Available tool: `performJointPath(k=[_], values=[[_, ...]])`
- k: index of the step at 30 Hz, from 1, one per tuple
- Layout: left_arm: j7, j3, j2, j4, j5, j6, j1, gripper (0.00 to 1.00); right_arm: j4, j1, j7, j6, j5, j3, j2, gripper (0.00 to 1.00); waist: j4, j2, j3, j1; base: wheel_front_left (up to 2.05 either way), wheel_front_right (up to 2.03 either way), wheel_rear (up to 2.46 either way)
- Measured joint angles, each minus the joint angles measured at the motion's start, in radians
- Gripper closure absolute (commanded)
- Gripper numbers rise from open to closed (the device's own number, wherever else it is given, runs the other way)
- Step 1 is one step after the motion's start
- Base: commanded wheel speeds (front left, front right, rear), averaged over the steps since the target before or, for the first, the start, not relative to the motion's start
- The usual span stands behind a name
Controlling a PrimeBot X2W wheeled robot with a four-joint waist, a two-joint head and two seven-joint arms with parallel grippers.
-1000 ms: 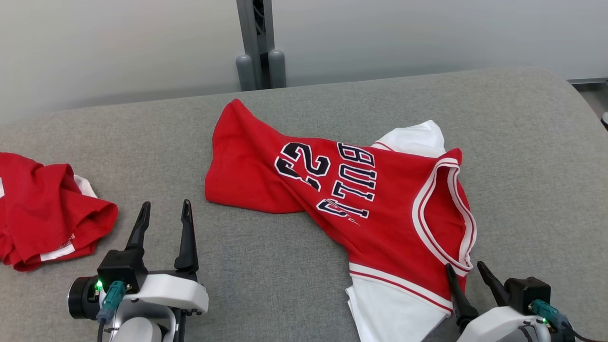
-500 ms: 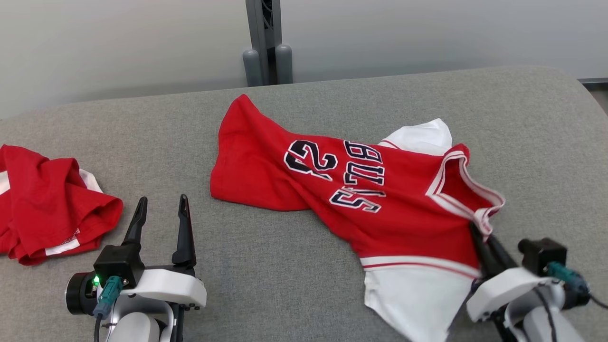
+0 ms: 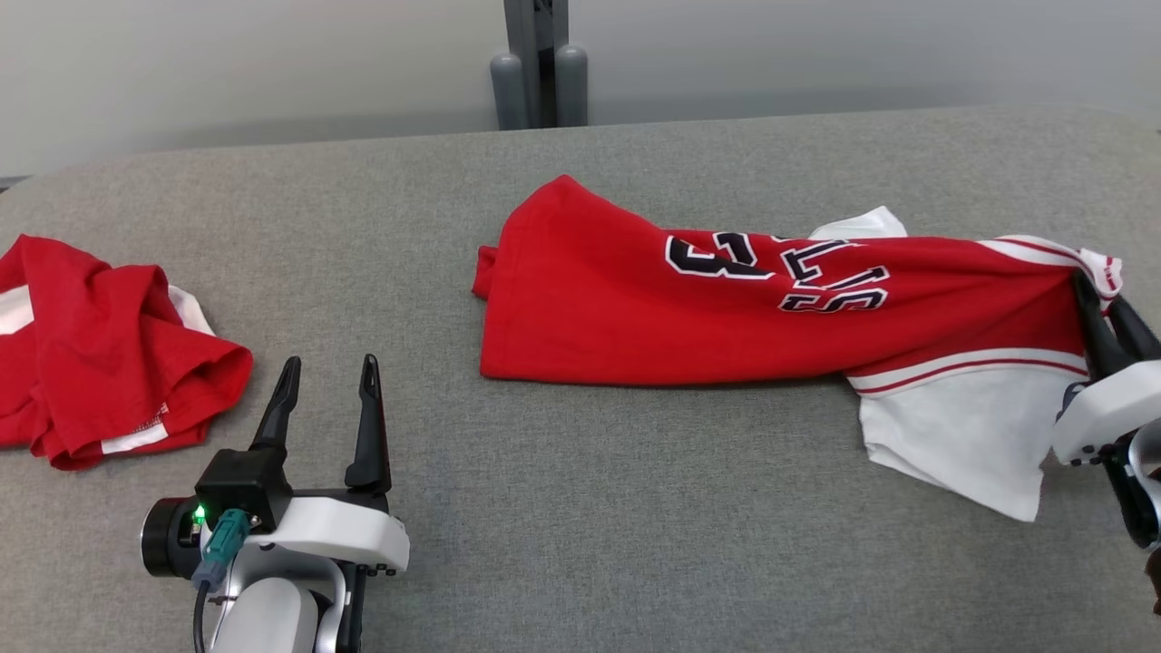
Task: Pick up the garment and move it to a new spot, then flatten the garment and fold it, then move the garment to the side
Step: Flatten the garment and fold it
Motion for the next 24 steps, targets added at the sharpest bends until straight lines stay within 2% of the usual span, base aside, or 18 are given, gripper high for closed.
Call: performJointPath(k=[6, 15, 16, 17, 24], values=[[0.0, -0.011, 0.0, -0.002, 0.0, -0.001, -0.033, 0.0, 0.129, -0.121, 0.0, 0.0, 0.007, 0.026, -0.043, 1.0, 0.038, 0.0, 0.059, 0.0, 0.0, 0.0, 0.0], [0.0, -0.044, 0.0, -0.008, -0.006, -0.004, -0.076, 0.0, 0.311, -0.231, 0.0, 0.0, 0.032, 0.052, -0.058, 0.99, 0.081, 0.0, 0.122, 0.0, 0.0, 0.0, 0.0], [0.0, -0.048, 0.001, -0.008, -0.007, -0.002, -0.077, 0.0, 0.334, -0.236, 0.0, 0.0, 0.029, 0.054, -0.061, 0.6, 0.085, 0.0, 0.126, 0.0, 0.0, 0.0, 0.0], [0.0, -0.051, 0.0, -0.007, -0.01, -0.001, -0.078, 0.0, 0.356, -0.242, 0.0, 0.0, 0.028, 0.052, -0.062, 0.0, 0.089, 0.0, 0.128, 0.0, 0.0, 0.0, 0.0], [0.0, -0.051, 0.0, 0.0, -0.012, 0.005, -0.081, 0.0, 0.452, -0.259, 0.0, 0.0, 0.019, 0.029, -0.066, 0.0, 0.086, 0.0, 0.107, 0.0, 0.0, 0.0, 0.0]])
